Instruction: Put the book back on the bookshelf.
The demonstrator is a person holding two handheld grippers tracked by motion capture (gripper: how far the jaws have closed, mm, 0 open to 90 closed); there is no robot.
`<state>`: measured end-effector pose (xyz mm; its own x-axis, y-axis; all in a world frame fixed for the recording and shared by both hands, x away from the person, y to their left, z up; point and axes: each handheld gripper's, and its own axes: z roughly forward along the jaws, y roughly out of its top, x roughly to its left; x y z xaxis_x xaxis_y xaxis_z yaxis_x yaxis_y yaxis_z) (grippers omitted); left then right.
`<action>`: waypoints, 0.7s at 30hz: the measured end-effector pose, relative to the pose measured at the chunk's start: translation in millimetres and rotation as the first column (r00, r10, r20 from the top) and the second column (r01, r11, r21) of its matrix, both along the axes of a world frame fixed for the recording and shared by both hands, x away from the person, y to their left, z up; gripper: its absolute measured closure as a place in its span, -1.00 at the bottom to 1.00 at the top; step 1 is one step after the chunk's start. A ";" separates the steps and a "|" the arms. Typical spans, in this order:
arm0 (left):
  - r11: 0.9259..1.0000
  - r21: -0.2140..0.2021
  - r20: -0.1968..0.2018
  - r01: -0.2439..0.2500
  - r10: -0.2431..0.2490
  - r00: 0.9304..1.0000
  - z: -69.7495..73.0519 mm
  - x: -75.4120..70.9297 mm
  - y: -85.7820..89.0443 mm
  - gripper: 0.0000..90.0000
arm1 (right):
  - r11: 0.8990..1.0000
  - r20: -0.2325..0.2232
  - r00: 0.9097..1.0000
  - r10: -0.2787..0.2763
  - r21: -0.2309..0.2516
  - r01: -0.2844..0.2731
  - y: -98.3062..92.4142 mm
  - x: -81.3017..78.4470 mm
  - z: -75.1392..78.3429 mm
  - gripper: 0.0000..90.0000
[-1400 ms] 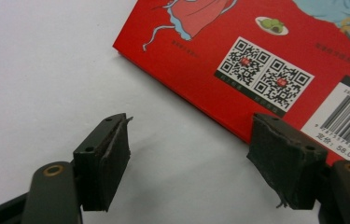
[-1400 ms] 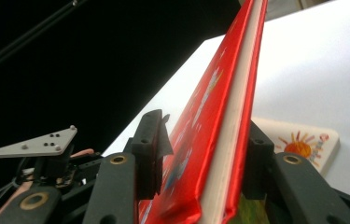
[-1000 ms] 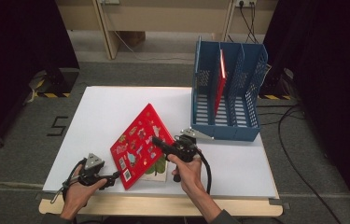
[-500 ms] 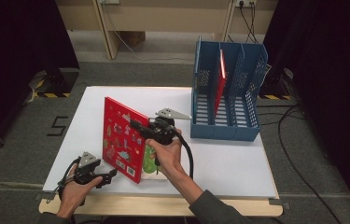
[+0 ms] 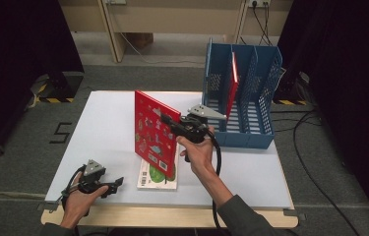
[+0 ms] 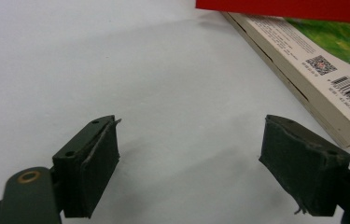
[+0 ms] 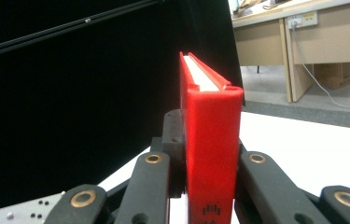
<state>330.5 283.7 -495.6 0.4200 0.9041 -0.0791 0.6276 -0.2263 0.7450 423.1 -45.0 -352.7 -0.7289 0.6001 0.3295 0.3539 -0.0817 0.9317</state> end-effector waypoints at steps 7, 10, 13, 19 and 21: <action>0.998 0.054 0.002 -0.029 0.029 1.000 -3.5 2.2 5.4 -0.60 | 0.999 0.070 0.997 0.013 -0.050 -0.009 -11.6 -0.2 9.0 0.76; 0.998 0.054 -0.003 -0.032 0.032 0.999 -4.6 3.1 6.3 -0.62 | 0.996 0.112 0.993 0.037 -0.087 -0.027 -14.1 -3.8 10.1 0.76; 0.998 0.059 0.000 -0.033 0.033 0.999 -5.0 3.1 5.7 -0.63 | 0.994 0.141 0.989 0.051 -0.101 -0.037 -15.4 -10.2 6.9 0.76; 0.998 0.058 0.001 -0.034 0.034 0.999 -5.5 3.0 5.6 -0.64 | 0.994 0.151 0.986 0.062 -0.095 -0.048 -21.5 -20.9 -2.2 0.74; 0.998 0.059 0.002 -0.034 0.034 0.999 -5.6 3.1 5.6 -0.65 | 0.994 0.148 0.987 0.063 -0.092 -0.050 -24.1 -22.9 -4.5 0.73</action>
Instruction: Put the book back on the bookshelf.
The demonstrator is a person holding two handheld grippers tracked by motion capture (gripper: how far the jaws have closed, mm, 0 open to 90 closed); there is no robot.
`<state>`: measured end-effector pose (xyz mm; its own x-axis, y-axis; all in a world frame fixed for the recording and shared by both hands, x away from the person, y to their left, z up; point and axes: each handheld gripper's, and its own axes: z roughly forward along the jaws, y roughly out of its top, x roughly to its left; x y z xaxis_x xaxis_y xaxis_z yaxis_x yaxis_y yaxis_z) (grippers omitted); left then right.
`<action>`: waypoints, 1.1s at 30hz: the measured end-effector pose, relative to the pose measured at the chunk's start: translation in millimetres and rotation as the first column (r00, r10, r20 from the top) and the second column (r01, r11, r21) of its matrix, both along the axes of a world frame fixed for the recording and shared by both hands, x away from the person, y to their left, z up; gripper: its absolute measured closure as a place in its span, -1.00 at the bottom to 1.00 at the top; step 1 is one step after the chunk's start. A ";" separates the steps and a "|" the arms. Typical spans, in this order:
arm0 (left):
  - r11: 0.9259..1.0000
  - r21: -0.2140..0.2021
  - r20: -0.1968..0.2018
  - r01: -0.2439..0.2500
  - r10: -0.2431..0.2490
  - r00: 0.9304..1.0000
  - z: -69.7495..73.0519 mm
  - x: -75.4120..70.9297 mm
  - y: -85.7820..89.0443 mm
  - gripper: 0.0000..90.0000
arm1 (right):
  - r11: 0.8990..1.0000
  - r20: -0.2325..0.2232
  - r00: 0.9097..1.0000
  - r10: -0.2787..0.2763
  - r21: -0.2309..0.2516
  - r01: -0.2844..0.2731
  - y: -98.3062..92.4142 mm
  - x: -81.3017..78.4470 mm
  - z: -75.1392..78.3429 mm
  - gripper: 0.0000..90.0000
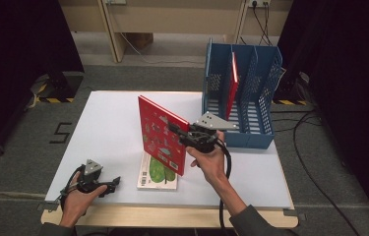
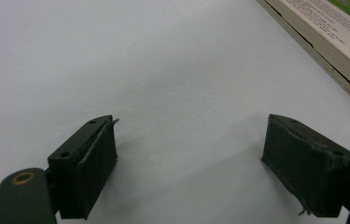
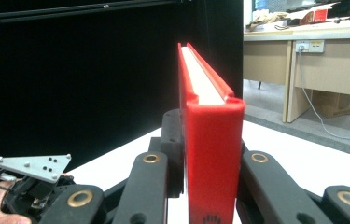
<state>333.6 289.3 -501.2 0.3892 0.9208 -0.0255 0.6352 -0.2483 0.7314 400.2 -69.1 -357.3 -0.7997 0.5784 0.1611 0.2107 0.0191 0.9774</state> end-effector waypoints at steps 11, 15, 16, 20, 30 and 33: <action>1.000 -0.003 0.002 -0.002 0.002 1.000 -0.4 -0.3 -0.1 -0.65 | 1.000 -0.003 1.000 0.016 -0.012 -0.016 9.1 -3.4 -19.7 0.69; 1.000 -0.001 -0.003 0.000 0.000 1.000 0.1 -0.4 0.1 -0.65 | 1.000 0.001 1.000 0.024 -0.013 -0.024 11.4 -6.0 -22.1 0.69; 1.000 -0.001 -0.004 0.000 0.000 1.000 0.2 -0.4 0.1 -0.65 | 0.999 0.005 1.000 0.022 -0.027 -0.022 12.7 -6.8 -22.9 0.69; 1.000 -0.002 -0.003 -0.002 0.002 1.000 0.0 -0.3 -0.1 -0.65 | 0.998 0.016 1.000 0.022 -0.061 -0.020 17.8 -7.6 -27.5 0.69; 1.000 0.000 -0.007 0.000 0.000 1.000 0.4 -0.1 0.2 -0.65 | 0.996 0.004 1.000 0.011 -0.092 -0.011 28.0 -3.1 -51.5 0.68; 1.000 0.000 -0.007 0.000 0.000 1.000 0.4 -0.1 0.2 -0.65 | 0.996 0.006 1.000 0.002 -0.094 -0.001 29.2 -2.5 -53.7 0.69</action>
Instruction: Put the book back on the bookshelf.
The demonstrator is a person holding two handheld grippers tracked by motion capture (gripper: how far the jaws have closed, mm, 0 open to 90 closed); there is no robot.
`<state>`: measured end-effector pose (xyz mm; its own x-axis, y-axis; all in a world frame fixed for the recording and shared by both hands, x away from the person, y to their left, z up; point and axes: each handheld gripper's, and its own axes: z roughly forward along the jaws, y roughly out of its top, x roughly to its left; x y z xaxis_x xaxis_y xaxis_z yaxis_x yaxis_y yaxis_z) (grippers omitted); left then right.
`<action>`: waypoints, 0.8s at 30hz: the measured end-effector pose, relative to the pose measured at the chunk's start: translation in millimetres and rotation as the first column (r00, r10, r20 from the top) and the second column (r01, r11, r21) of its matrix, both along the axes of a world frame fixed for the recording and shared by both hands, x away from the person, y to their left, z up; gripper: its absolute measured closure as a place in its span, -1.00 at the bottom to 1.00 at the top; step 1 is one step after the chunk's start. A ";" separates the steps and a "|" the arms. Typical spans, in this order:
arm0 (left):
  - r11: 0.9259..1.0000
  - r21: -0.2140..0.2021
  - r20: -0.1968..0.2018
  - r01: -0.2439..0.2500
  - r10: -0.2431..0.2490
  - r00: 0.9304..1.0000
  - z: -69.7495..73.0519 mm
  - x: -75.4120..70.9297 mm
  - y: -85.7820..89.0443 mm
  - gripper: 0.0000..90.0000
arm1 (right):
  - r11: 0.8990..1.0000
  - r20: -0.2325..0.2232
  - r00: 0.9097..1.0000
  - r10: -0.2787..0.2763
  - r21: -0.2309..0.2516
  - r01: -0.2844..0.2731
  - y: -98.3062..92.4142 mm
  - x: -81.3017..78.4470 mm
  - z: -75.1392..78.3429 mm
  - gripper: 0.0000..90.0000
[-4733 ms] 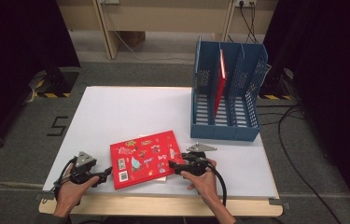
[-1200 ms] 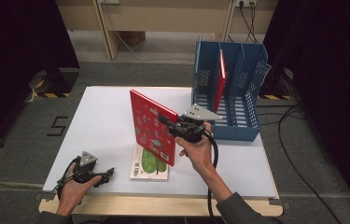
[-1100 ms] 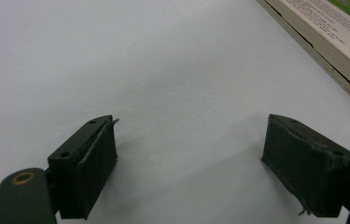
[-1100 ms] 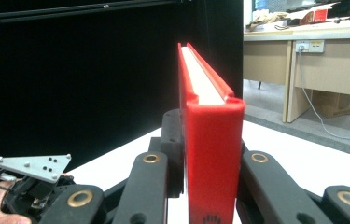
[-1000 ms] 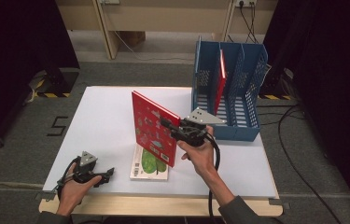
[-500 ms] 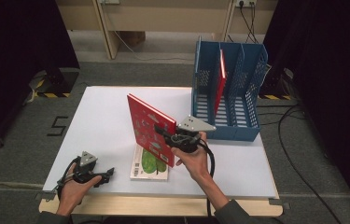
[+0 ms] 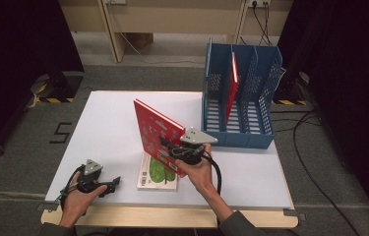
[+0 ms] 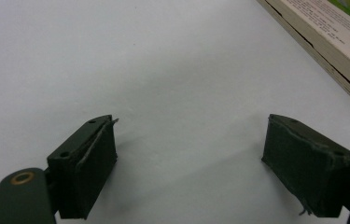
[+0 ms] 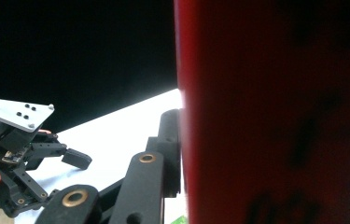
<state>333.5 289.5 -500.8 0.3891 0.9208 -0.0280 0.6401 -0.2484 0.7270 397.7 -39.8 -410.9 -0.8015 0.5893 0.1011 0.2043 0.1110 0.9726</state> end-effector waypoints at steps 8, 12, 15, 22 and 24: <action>1.000 0.000 0.000 0.000 0.000 1.000 0.0 0.0 0.0 -0.65 | 1.000 0.008 1.000 -0.007 0.008 0.007 -0.2 1.6 -5.3 0.69; 1.000 0.000 0.000 -0.001 0.001 1.000 -0.1 0.0 0.0 -0.65 | 1.000 -0.001 1.000 -0.013 0.026 0.013 -0.5 2.8 -11.4 0.69; 1.000 0.000 0.000 -0.001 0.001 1.000 -0.1 0.0 -0.1 -0.65 | 0.999 -0.007 1.000 -0.018 0.038 0.018 -0.9 3.8 -15.6 0.69; 1.000 -0.001 0.001 -0.002 0.002 1.000 -0.2 -0.2 -0.2 -0.65 | 0.999 0.000 1.000 -0.021 0.042 0.021 -1.3 5.5 -17.5 0.69; 1.000 0.000 0.001 -0.001 0.001 1.000 -0.2 -0.2 -0.1 -0.65 | 0.999 0.000 1.000 -0.024 0.039 0.024 -1.5 5.4 -18.0 0.69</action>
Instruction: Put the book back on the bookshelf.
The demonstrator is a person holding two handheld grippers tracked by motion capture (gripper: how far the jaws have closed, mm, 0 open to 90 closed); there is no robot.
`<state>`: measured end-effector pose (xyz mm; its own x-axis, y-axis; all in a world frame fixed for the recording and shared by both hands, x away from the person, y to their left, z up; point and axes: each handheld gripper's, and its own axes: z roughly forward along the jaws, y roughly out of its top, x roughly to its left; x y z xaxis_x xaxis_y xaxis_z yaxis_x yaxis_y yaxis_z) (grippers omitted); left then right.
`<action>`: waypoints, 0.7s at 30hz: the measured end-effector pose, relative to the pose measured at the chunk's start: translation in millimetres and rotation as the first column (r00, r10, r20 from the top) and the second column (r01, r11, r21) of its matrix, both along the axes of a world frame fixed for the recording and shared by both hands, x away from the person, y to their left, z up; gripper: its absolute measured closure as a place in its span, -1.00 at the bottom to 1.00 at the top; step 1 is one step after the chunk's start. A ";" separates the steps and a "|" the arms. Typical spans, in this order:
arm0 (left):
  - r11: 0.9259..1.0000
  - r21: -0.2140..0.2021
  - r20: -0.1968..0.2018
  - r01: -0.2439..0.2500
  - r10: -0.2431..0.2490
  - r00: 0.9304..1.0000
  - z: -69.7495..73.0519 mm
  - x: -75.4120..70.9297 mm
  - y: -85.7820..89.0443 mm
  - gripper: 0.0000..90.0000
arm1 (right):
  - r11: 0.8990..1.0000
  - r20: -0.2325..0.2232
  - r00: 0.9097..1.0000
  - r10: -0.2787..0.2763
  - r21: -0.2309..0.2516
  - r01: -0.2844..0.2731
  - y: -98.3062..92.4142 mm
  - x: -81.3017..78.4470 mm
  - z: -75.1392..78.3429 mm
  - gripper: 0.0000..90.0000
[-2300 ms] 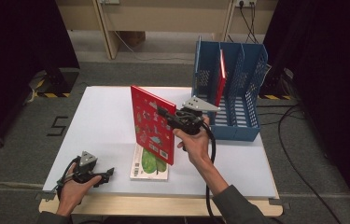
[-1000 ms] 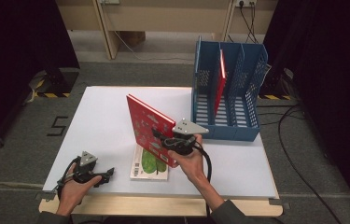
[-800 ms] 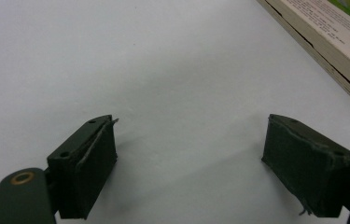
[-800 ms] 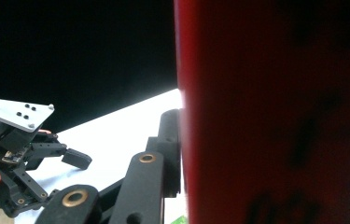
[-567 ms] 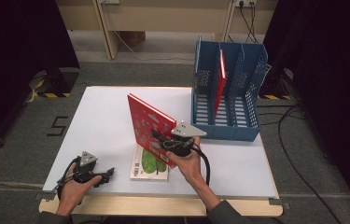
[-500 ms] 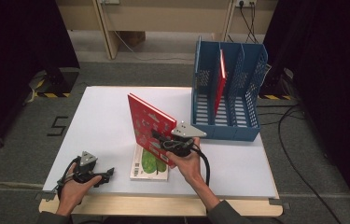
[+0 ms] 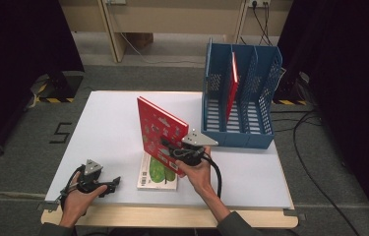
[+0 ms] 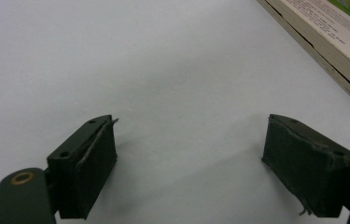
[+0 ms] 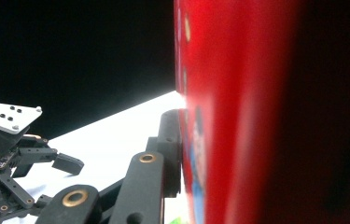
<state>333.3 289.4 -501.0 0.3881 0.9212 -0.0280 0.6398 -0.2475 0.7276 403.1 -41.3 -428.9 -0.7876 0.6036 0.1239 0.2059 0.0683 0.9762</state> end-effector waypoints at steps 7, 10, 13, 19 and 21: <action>1.000 -0.001 0.000 -0.001 0.001 1.000 0.0 -0.1 -0.1 -0.65 | 1.000 -0.008 1.000 0.001 0.001 -0.001 0.2 0.1 -1.6 0.71; 1.000 -0.002 0.000 0.000 0.000 1.000 0.0 -0.1 0.0 -0.65 | 1.000 -0.002 1.000 -0.013 -0.004 0.013 0.0 -0.2 -0.6 0.74; 1.000 0.000 0.000 0.001 -0.001 1.000 0.0 0.0 0.1 -0.65 | 1.000 -0.011 1.000 -0.019 0.002 0.019 0.3 -0.3 0.8 0.76; 1.000 -0.001 0.000 0.001 -0.001 1.000 0.0 0.1 0.2 -0.65 | 1.000 0.006 1.000 -0.009 0.020 0.009 -5.7 0.3 12.2 0.77; 1.000 0.000 -0.001 0.001 -0.001 1.000 0.1 0.2 0.1 -0.65 | 1.000 0.002 1.000 -0.013 0.025 0.013 -9.3 -0.7 18.5 0.77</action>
<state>333.5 289.5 -500.8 0.3892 0.9207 -0.0284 0.6401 -0.2482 0.7271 402.4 -50.6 -410.5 -0.7799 0.6107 0.1373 0.2047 0.0416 0.9779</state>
